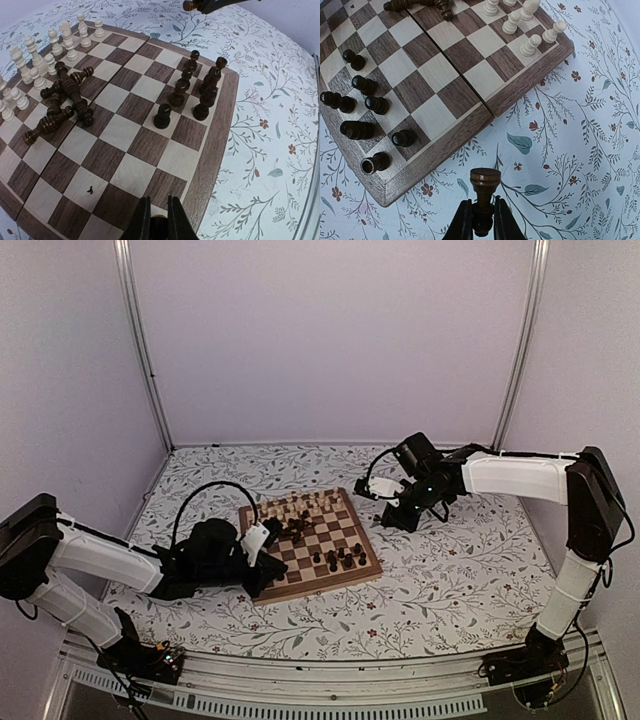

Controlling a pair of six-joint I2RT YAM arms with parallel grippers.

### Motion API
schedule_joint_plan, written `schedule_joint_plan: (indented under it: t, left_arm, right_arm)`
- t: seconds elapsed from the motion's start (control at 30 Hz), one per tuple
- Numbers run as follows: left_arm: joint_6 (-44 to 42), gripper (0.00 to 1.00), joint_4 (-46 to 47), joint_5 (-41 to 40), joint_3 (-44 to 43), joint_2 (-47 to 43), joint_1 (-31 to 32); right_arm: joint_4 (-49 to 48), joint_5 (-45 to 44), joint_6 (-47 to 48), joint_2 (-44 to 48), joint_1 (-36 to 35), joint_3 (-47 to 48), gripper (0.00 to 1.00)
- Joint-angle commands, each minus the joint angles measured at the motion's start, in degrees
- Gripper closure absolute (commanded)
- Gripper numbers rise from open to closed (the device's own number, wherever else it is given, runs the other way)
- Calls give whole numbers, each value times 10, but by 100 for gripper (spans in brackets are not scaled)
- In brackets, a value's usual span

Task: Set up the chess pieces on the board
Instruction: Place the chess piece on the chessboard, then adjust the chess piece.

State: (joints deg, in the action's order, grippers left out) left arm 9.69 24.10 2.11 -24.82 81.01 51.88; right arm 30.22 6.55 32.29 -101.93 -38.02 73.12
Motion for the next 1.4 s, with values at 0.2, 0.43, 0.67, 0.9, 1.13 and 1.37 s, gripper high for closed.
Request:
schedule_joint_plan:
  t: [0.2,0.43,0.67,0.9,1.13,1.37]
  left_arm:
    - [7,91,-6,-14,2,23,8]
    - [14,73,-5,-17,1,33,9]
    - [11,64,-37,-36,-26,-28,26]
    - [55,59,-88,-4,-124,-58,31]
    - [151,58,-67,103,-208,3,29]
    - [194,56,-26,146,-240,74,29]
  right_arm:
    - [-9,7,-7,18,-1,-1,91]
    - [-8,7,-6,20,-1,-1,91]
    - [6,26,-1,30,-1,3,90]
    - [45,91,32,60,-20,15,90]
    - [59,124,50,59,-48,45,89]
    - [55,130,66,51,-77,55,89]
